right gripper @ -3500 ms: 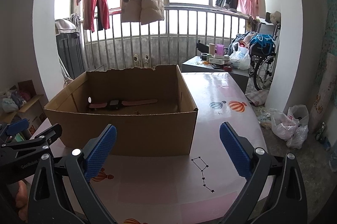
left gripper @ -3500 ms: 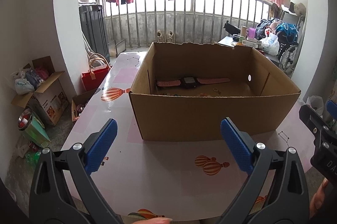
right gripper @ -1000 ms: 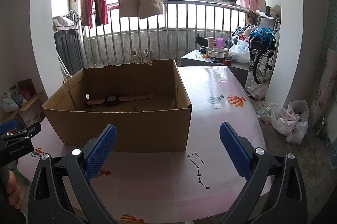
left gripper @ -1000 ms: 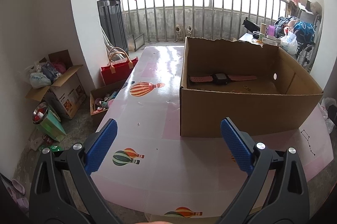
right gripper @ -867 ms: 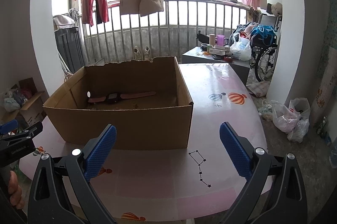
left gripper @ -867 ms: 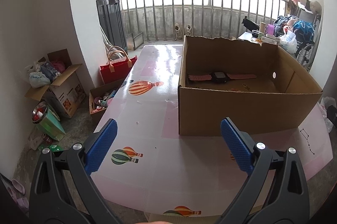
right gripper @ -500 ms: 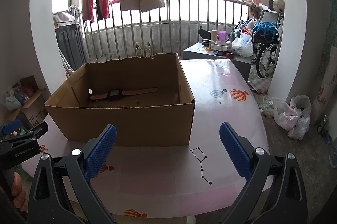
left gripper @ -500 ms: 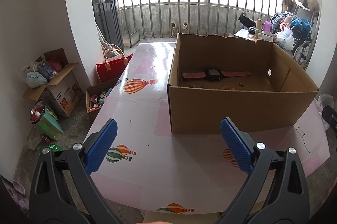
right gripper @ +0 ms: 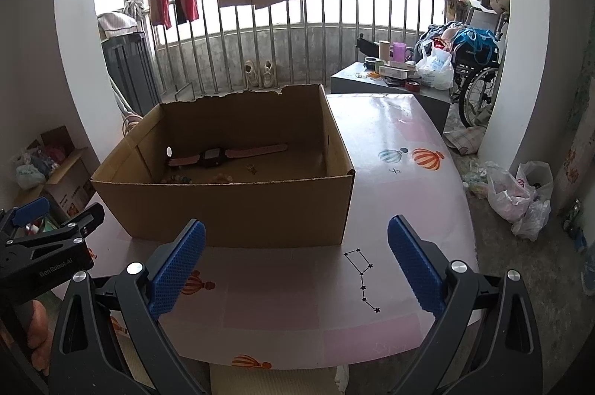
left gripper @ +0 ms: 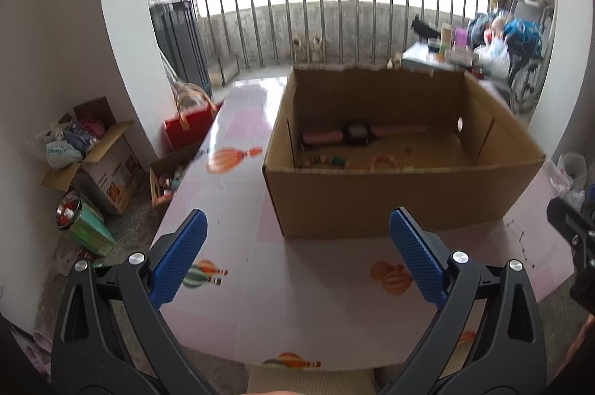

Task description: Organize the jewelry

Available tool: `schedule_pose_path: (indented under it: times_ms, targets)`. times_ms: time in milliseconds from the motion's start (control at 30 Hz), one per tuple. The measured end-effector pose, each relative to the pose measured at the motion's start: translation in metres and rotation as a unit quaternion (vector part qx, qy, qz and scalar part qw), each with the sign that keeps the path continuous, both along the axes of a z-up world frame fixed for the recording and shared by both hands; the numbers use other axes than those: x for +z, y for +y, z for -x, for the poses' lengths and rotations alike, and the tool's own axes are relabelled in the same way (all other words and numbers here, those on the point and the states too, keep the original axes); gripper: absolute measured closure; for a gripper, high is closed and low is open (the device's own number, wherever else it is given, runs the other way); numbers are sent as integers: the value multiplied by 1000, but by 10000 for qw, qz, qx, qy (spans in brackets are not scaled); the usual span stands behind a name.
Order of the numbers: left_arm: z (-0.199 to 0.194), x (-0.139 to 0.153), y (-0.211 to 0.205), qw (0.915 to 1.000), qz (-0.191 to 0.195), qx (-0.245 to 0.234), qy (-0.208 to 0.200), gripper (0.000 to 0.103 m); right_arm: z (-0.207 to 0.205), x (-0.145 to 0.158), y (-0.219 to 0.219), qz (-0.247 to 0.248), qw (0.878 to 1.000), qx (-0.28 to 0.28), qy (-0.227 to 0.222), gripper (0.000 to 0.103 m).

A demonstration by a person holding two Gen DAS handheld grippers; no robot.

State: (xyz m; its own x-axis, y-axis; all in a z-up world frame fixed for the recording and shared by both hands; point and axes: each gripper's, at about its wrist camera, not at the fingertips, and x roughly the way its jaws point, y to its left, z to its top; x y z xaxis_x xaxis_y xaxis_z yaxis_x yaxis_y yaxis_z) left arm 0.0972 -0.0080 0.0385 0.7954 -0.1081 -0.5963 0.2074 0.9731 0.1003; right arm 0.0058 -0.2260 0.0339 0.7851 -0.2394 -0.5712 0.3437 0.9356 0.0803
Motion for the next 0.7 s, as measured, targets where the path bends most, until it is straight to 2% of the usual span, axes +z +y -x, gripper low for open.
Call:
schedule_pose_path:
  times_ms: [33,100,300,433,700]
  targets:
    - [5,1,0,9996,5,53,-261,8,2,1,1,68,9999,-28,-93,7]
    - [9,3,-1,9987,28,79,-509,8,8,3,5,281,9992,-79,-286,7]
    - [15,-2,1,9970,180,-12,-755,8,16,-1,4,423,9968,-124,-672,7]
    - [16,-6,1,9967,29,-19,-810,8,15,-5,1,417,9964,-147,-727,7]
    - [10,-12,7,9976,22,23,-692,8,15,-5,-2,406,9956,-152,-827,7]
